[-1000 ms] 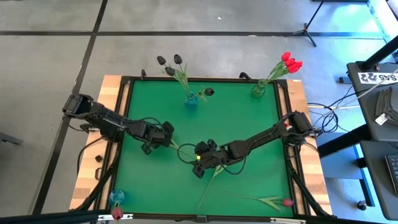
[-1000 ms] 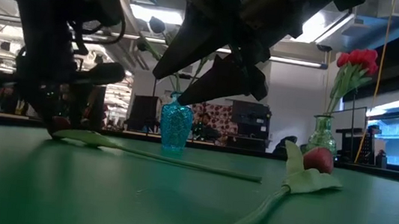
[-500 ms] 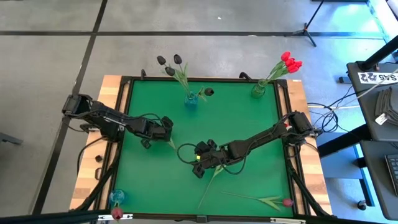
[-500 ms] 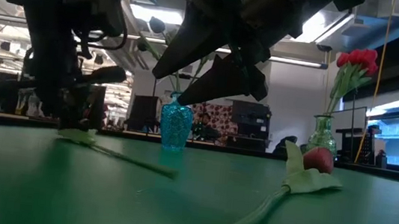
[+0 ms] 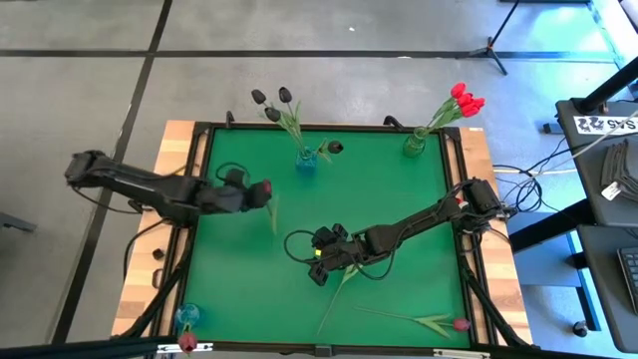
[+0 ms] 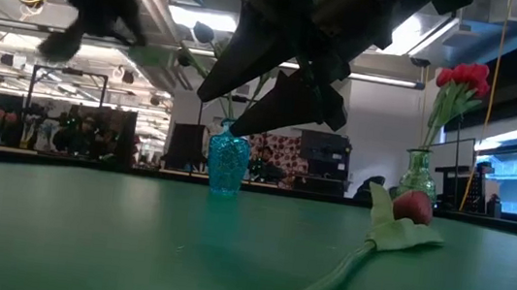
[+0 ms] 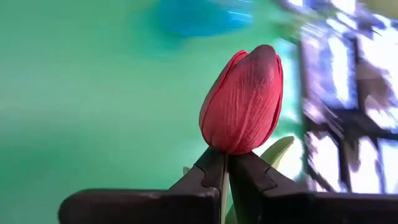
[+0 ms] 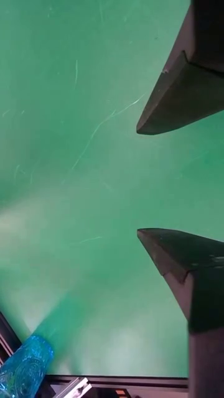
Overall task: Sort flowers into vase by color
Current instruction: Put the pink tulip into the bottom blue vase
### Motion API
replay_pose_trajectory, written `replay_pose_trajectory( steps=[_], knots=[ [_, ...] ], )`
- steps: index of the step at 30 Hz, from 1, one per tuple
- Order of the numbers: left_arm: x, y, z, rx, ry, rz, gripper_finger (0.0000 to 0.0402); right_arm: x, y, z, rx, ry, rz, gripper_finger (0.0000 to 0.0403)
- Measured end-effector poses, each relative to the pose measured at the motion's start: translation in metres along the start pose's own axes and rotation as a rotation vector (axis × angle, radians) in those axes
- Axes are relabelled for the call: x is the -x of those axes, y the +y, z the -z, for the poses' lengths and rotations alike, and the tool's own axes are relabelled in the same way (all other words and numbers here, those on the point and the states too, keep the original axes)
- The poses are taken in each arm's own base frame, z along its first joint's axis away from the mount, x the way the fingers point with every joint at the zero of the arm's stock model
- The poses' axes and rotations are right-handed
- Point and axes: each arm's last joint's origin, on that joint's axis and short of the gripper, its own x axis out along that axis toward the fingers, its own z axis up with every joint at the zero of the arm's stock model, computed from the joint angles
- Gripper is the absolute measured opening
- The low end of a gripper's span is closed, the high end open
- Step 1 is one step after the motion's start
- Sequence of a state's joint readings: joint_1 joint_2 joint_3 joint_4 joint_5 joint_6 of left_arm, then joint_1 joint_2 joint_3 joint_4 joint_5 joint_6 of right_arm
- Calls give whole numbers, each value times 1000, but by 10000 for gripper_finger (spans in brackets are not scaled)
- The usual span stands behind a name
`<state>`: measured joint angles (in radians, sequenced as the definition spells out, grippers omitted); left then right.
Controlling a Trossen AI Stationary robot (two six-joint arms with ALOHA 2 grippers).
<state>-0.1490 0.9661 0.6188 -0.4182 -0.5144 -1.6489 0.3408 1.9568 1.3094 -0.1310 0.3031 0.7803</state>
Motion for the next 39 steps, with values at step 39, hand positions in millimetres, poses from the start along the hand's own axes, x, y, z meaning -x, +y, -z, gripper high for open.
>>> replay_pose_trajectory(
  steps=[39],
  knots=[
    [180, 2, -44, -921, 574, 1844, 9, 3, 17, -16, -171, -114, -227, 257]
  ],
)
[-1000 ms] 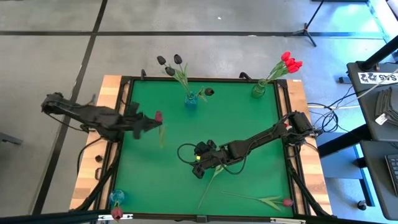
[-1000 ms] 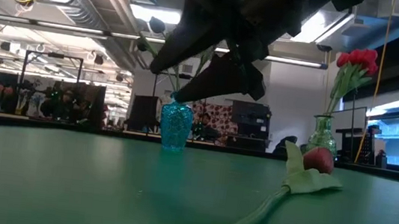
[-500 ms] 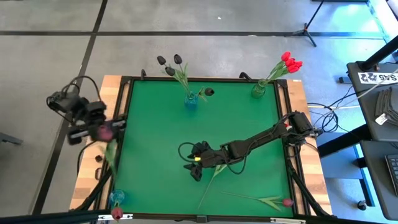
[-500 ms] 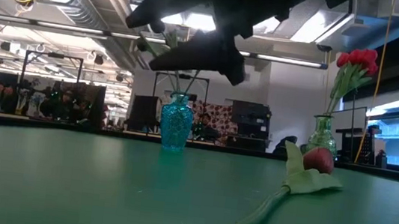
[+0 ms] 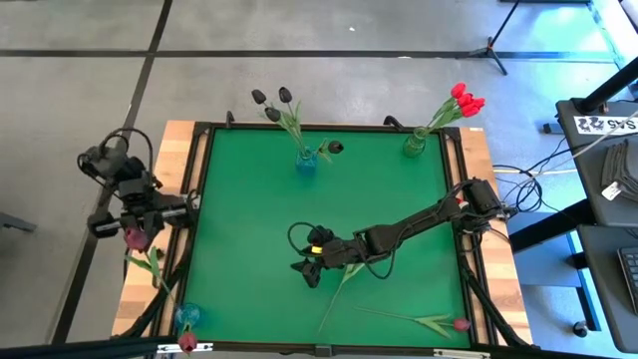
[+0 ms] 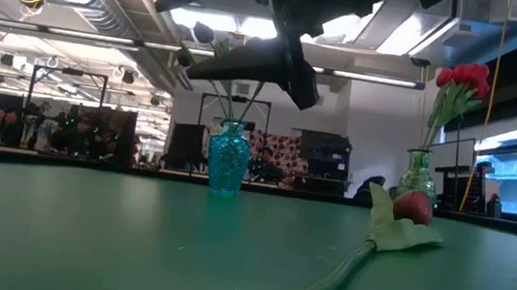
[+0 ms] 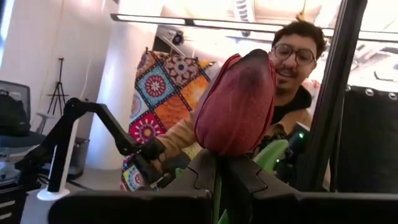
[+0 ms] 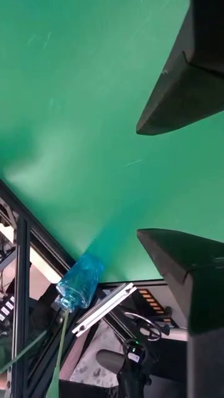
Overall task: Sort flowers into vase by color
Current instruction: Put the pink tulip into the bottom blue vase
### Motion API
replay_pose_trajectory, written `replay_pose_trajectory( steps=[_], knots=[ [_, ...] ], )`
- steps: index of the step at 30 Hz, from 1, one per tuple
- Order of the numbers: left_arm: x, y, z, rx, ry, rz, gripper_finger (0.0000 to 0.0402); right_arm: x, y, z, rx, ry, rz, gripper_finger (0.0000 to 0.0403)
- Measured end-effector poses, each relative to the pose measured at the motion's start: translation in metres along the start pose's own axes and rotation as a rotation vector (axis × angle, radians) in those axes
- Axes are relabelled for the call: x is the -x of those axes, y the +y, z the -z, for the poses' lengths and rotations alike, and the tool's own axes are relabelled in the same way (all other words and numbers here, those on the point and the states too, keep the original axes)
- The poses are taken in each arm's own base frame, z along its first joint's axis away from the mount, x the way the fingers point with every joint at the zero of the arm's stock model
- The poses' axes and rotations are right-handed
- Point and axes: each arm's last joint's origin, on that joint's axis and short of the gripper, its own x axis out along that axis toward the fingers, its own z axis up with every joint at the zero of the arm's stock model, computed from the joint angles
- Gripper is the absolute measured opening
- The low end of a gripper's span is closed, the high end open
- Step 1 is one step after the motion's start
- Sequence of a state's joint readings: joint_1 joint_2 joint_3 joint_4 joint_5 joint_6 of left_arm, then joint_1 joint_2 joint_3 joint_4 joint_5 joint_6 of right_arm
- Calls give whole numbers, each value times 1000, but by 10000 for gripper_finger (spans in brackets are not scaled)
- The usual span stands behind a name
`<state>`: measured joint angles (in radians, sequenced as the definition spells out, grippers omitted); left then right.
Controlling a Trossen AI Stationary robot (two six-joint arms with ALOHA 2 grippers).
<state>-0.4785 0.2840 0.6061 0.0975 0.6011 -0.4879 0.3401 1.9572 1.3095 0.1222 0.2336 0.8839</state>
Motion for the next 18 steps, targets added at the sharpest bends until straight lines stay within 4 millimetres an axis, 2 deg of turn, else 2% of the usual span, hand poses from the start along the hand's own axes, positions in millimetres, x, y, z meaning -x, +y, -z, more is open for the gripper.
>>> replay_pose_trajectory(
  steps=[9, 13, 18],
  knots=[
    [-4, 5, 22, -47, 70, 87, 9, 0, 0, 0, -32, 8, -4, 257],
    [-6, 6, 30, -74, 49, 133, 9, 0, 0, 0, -36, 13, -11, 257],
    [-8, 9, 42, -65, 59, 124, 9, 0, 0, 0, -36, 13, -11, 257]
  ],
)
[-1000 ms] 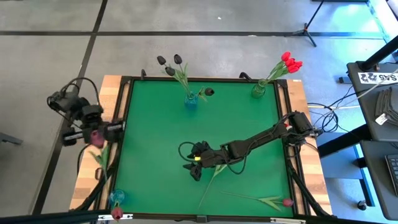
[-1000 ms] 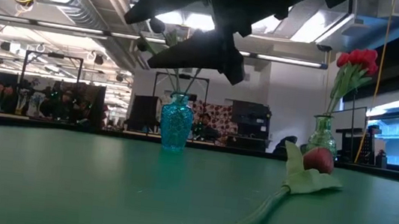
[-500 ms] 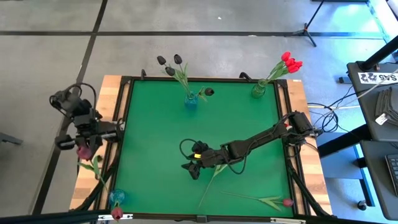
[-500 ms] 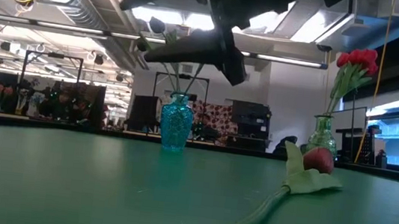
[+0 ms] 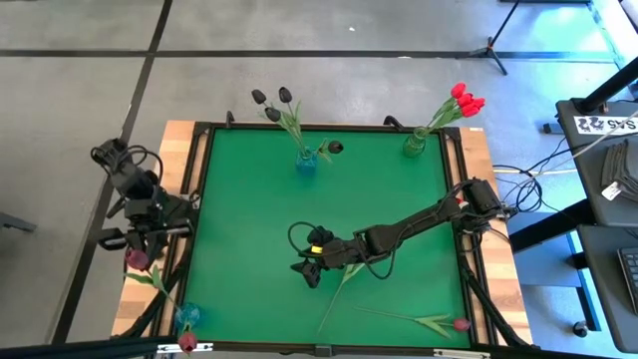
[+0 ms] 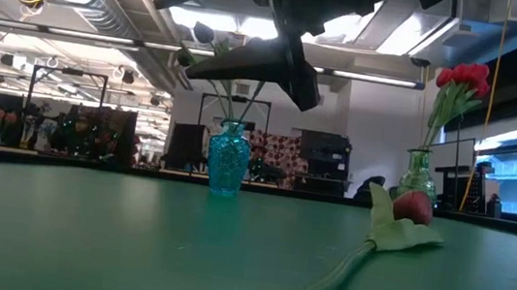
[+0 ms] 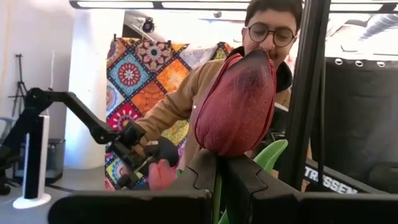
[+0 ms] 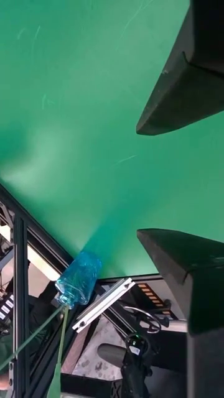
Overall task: Sort flowers into vase by color
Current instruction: Put the pink tulip into the bottom blue vase
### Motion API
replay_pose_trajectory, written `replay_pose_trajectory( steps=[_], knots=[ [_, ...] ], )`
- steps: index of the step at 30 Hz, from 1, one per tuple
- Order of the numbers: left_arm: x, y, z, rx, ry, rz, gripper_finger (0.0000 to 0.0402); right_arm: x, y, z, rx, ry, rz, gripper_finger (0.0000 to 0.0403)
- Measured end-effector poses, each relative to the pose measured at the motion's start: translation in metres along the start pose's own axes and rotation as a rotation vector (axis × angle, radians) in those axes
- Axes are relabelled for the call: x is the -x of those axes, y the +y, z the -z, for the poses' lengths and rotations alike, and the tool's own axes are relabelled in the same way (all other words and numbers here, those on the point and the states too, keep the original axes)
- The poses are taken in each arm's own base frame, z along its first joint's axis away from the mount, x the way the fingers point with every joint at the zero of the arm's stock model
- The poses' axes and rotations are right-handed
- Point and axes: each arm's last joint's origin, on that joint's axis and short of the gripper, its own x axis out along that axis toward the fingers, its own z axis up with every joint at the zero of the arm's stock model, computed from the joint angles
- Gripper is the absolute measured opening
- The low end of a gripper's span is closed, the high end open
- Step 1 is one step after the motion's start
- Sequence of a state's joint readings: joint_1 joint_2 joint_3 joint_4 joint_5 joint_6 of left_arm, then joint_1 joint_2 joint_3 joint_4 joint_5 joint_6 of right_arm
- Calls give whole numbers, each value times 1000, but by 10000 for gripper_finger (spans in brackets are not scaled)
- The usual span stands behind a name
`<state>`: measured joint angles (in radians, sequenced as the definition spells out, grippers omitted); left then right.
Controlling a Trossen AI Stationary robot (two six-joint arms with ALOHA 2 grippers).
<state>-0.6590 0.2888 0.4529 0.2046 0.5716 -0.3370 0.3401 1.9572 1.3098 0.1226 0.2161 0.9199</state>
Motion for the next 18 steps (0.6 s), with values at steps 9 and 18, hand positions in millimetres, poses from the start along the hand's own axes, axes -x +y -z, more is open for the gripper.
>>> replay_pose_trajectory(
  steps=[9, 18],
  knots=[
    [-3, -2, 14, 6, 38, 58, 9, 0, 0, 0, 0, 0, 0, 257],
    [-7, 6, 39, -20, 102, -2, 9, 0, 0, 0, 0, 9, -6, 257]
  ],
)
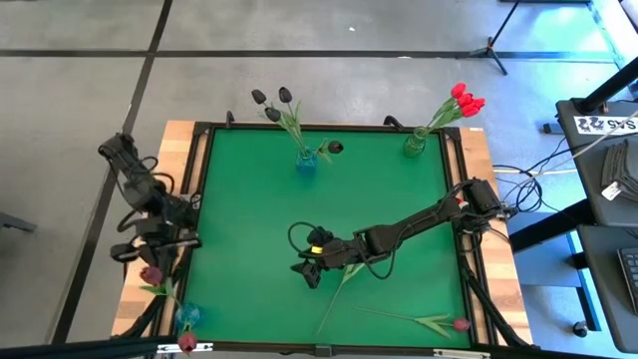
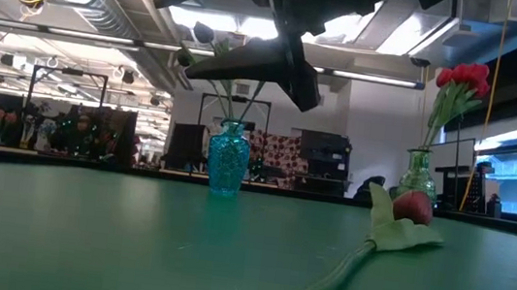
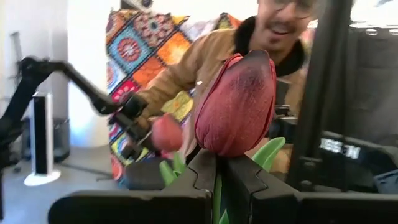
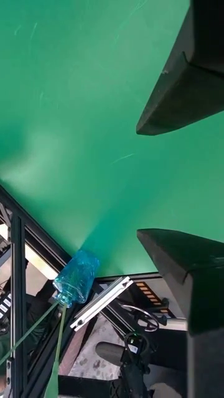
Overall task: Sort flowers into vase by color
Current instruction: Put the pink tulip into the bottom blue vase
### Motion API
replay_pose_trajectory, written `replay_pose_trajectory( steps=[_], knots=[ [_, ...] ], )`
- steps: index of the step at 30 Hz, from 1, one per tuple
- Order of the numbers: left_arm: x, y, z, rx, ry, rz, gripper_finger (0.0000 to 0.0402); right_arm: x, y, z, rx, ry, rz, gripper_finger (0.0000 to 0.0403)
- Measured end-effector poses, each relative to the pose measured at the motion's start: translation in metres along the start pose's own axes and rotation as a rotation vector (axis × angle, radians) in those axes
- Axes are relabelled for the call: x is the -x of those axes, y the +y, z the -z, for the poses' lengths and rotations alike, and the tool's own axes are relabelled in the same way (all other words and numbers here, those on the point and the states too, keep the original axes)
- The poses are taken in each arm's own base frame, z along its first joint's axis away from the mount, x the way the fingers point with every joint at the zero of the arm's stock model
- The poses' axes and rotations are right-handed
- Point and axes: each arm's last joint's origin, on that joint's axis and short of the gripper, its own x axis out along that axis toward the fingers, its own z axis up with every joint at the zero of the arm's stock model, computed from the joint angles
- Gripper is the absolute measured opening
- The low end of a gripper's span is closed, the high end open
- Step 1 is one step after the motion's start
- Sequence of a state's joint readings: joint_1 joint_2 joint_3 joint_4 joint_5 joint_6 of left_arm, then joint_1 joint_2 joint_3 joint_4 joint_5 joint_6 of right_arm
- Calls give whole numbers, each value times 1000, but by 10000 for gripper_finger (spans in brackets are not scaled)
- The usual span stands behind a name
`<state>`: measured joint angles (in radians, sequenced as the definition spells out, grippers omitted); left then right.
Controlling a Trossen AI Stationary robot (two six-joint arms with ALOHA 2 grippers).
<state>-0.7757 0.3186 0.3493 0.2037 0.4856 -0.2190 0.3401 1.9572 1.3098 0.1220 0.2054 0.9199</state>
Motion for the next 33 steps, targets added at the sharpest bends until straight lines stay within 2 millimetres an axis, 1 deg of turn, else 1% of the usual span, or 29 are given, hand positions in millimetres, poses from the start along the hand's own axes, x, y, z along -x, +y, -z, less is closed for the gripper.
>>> replay_pose_trajectory(
  steps=[2, 4, 8, 12, 16, 22, 26, 30, 33],
  knots=[
    [-3, 3, 3, 27, 17, -30, 12, 0, 0, 0, -5, 0, 0, 257],
    [-8, 6, 6, 62, 31, -37, 23, 0, 0, 0, -22, 1, -1, 257],
    [-16, 10, 11, 95, 63, -29, 62, 0, 0, 1, -26, 16, -5, 257],
    [-22, 12, 21, 117, 141, -29, 102, 0, -1, 1, -34, 21, -2, 257],
    [-24, 11, 24, 170, 167, -4, 128, 0, -1, 2, -41, 54, -15, 257],
    [-22, 9, 24, 331, 176, -11, 146, 0, 0, 3, -39, 66, -24, 257],
    [-20, 9, 27, 413, 197, -60, 149, 0, 0, 3, -38, 66, -24, 257],
    [-18, 10, 25, 424, 176, -122, 150, 0, 0, 3, -38, 66, -24, 257],
    [-18, 8, 14, 381, 160, -139, 150, 0, 0, 2, -33, 66, -25, 257]
  ],
)
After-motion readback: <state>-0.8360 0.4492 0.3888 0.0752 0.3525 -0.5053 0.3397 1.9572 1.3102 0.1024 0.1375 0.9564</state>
